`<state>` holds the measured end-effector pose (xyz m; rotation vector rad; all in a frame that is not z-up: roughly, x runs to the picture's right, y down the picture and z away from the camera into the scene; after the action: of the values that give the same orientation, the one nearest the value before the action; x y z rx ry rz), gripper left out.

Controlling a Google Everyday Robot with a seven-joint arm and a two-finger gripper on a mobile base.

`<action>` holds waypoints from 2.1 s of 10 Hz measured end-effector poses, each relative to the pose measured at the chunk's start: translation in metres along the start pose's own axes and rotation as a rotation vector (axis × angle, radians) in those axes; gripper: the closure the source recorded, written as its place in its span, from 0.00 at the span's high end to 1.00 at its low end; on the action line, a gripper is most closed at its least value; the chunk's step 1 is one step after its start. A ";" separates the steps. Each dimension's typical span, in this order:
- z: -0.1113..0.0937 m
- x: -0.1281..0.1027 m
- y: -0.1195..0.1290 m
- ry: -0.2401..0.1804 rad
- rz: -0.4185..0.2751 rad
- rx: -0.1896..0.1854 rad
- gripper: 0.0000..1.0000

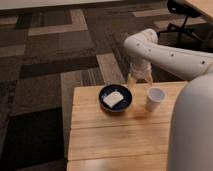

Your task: Pick up the ceramic cup

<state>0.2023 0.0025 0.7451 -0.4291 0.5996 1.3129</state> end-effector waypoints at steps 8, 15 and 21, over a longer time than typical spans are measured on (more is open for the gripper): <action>0.038 0.023 -0.005 -0.030 -0.253 -0.113 0.65; 0.069 0.022 -0.011 -0.027 -0.380 -0.115 0.65; 0.073 0.024 -0.020 0.001 -0.352 -0.106 0.04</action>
<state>0.2369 0.0614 0.7855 -0.5935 0.4322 1.0095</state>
